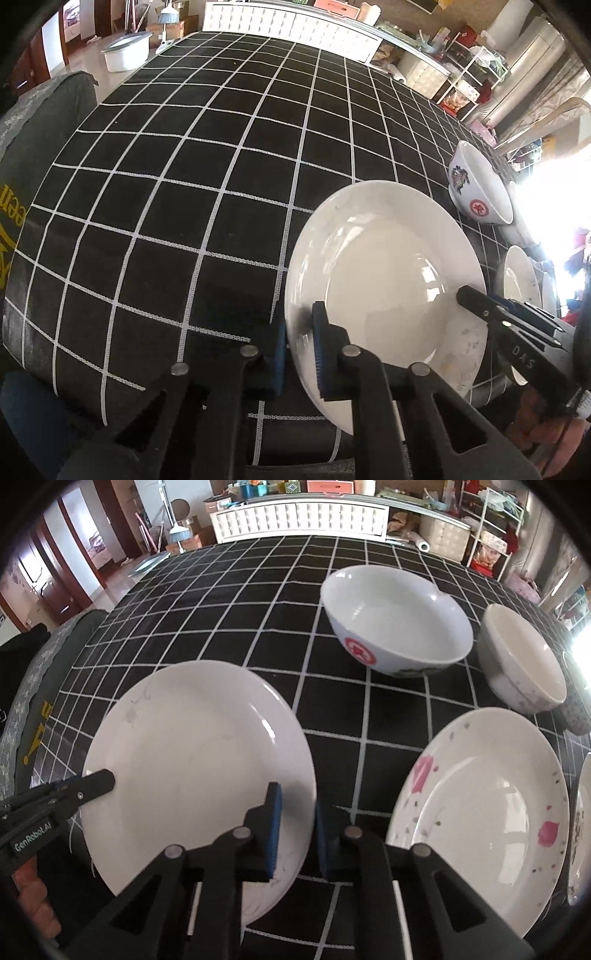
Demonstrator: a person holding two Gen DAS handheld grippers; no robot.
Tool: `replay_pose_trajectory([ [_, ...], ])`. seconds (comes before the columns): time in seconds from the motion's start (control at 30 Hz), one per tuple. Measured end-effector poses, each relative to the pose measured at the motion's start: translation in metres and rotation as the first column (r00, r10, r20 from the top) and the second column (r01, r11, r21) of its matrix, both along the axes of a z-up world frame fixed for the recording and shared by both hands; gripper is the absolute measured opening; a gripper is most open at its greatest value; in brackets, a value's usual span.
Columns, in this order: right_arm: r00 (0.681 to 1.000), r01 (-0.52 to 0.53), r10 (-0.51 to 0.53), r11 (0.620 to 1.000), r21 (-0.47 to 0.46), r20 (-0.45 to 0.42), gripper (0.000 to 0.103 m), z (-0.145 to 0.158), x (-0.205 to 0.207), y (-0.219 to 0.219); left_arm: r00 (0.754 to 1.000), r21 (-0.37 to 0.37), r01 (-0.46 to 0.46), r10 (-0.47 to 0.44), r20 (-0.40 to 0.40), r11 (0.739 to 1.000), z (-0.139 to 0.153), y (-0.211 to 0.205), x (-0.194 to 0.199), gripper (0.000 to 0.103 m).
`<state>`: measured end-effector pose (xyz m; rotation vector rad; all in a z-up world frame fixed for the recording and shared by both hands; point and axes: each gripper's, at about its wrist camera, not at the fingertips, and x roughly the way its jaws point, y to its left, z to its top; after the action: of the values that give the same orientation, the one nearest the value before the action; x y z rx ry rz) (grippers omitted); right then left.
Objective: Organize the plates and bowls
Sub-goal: 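Lift the plain white plate with the left gripper toward the pink-flower plate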
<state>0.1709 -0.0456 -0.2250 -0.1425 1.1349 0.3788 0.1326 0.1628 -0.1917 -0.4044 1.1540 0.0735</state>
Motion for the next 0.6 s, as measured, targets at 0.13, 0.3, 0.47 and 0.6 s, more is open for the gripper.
replay_pose_trajectory([
  [0.13, 1.000, -0.001, 0.001, 1.000, -0.006, 0.007, 0.021, 0.001, 0.001, 0.004, 1.000, -0.001, -0.011, 0.011, -0.012, 1.000, 0.000, -0.002, 0.002, 0.011],
  [0.3, 1.000, -0.004, 0.004, 1.000, 0.005, 0.008, 0.021, 0.005, 0.006, 0.006, 1.000, -0.002, -0.019, 0.019, -0.013, 1.000, 0.004, 0.001, 0.006, 0.011],
  [0.47, 1.000, 0.001, -0.001, 1.000, 0.012, 0.022, 0.021, 0.009, 0.012, 0.006, 1.000, 0.005, -0.018, 0.018, -0.005, 1.000, 0.009, -0.002, 0.011, 0.011],
  [0.6, 1.000, 0.007, -0.007, 1.000, 0.016, 0.022, 0.021, 0.008, 0.016, 0.002, 1.000, 0.019, -0.011, 0.011, 0.005, 1.000, 0.011, -0.009, 0.011, 0.011],
])
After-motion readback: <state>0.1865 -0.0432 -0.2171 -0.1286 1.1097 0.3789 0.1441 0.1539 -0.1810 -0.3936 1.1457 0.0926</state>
